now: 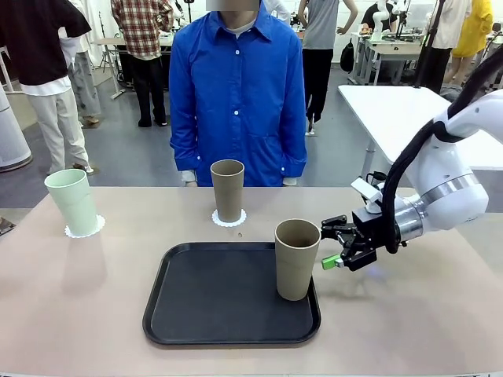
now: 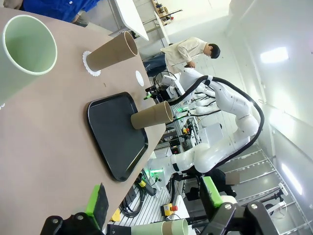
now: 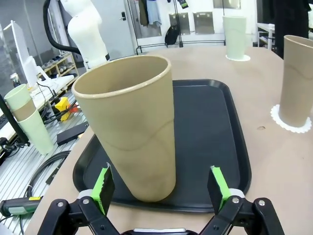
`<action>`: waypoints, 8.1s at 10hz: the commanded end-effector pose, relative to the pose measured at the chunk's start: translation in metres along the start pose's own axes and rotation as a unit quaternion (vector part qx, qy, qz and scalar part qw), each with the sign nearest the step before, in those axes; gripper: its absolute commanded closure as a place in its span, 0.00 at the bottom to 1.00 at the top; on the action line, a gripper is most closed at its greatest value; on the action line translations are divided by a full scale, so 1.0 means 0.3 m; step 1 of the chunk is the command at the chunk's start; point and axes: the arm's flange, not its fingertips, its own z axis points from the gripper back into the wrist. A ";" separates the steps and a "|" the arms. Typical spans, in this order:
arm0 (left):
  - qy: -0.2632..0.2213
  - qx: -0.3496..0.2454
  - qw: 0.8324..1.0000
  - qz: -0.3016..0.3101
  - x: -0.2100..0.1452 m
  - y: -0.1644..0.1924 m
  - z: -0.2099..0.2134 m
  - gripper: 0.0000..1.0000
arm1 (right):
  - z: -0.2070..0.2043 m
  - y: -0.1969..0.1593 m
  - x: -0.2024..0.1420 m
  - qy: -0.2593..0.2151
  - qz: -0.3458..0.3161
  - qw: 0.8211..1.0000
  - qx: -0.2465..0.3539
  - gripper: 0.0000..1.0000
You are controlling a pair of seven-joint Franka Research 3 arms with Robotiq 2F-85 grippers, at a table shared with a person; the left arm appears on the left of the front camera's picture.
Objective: Place coasters on the table and set cups on them.
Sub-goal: Take one Reusable plastic cup from the Flat Tray and place it on a coaster set by the human.
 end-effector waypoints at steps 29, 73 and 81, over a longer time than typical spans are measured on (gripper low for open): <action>-0.005 -0.005 1.000 -0.006 -0.009 -0.008 -0.002 0.00 | -0.204 -0.023 -0.015 0.010 0.000 0.994 0.105 0.00; -0.005 -0.005 1.000 -0.006 -0.009 -0.008 -0.002 0.00 | 0.972 0.058 0.197 -0.102 -0.023 0.970 -0.220 0.18; -0.005 -0.005 1.000 -0.006 -0.009 -0.008 -0.002 0.00 | 0.859 -0.133 -0.089 -0.033 -0.016 0.987 -0.158 0.18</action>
